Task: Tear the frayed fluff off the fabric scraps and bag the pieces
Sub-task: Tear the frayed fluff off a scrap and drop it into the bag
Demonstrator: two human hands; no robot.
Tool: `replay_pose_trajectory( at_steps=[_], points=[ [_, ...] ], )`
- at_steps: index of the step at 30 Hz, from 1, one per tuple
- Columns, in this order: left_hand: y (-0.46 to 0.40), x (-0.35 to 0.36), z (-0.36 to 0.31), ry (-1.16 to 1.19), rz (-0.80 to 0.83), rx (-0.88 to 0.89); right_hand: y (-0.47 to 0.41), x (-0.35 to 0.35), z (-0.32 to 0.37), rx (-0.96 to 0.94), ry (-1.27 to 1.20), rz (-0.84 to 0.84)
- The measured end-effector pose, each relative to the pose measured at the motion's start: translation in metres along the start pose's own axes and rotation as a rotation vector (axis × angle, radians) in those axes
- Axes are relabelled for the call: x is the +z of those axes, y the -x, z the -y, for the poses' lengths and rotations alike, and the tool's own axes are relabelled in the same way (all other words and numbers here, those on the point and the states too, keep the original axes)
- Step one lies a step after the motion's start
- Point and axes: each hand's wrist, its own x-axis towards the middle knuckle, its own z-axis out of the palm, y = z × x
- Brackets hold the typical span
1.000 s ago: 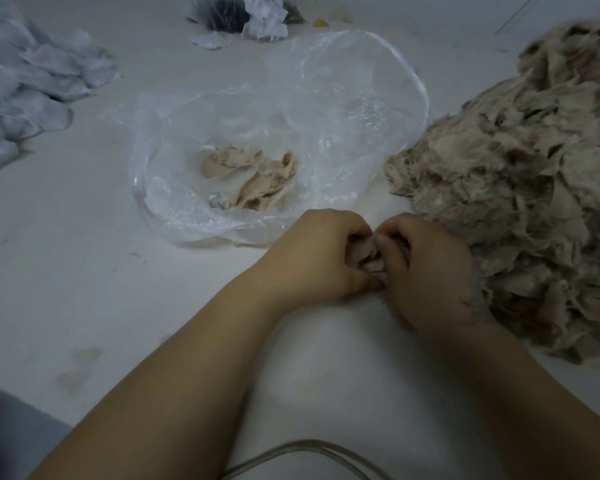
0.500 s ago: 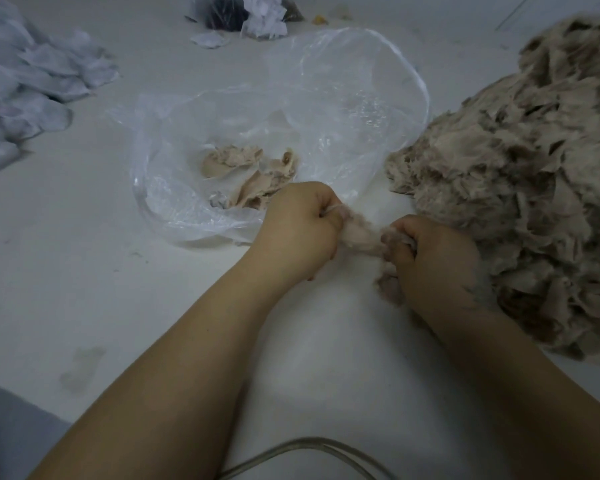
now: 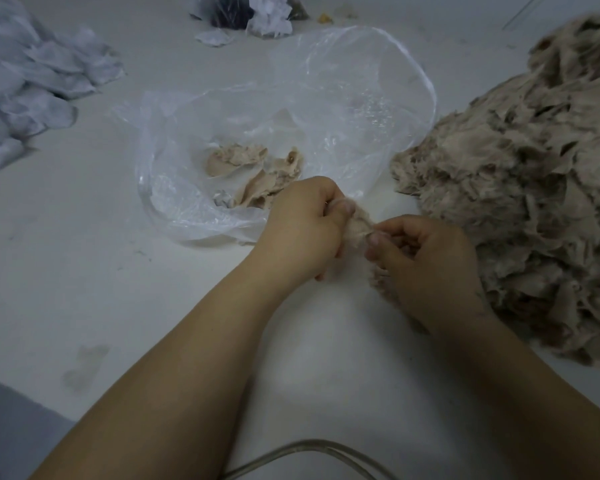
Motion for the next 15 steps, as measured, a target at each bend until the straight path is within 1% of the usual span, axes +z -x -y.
replay_pose_trajectory(
  at_steps=[3, 5, 7, 9, 10, 11, 12, 13, 15],
  points=[
    [0.000, 0.000, 0.001, 0.029, -0.061, 0.024, -0.002, -0.004, -0.006, 0.108, -0.033, 0.003],
    [0.000, -0.003, 0.002, 0.078, -0.126, 0.037, -0.003, -0.006, -0.011, 0.124, 0.008, -0.021],
    [0.000, -0.003, 0.001, 0.102, -0.144, 0.055, -0.002, -0.007, -0.007, 0.026, 0.085, -0.021],
    [0.001, 0.000, 0.001, 0.071, -0.140, 0.084, 0.001, -0.005, 0.005, -0.103, 0.085, 0.081],
    [0.001, 0.002, 0.001, 0.026, -0.149, 0.105, 0.004, -0.002, 0.010, -0.139, 0.065, 0.150],
    [0.000, 0.003, 0.001, -0.023, -0.160, 0.121, 0.006, 0.000, 0.013, -0.137, 0.039, 0.193],
    [-0.001, 0.003, 0.001, -0.049, -0.165, 0.124, 0.006, 0.002, 0.015, -0.104, -0.002, 0.188],
    [-0.002, 0.002, 0.001, -0.042, -0.154, 0.114, 0.005, 0.002, 0.015, -0.032, -0.076, 0.153],
    [-0.002, 0.000, 0.001, 0.014, -0.086, 0.087, 0.002, 0.002, 0.014, 0.154, -0.275, 0.092]
  ],
)
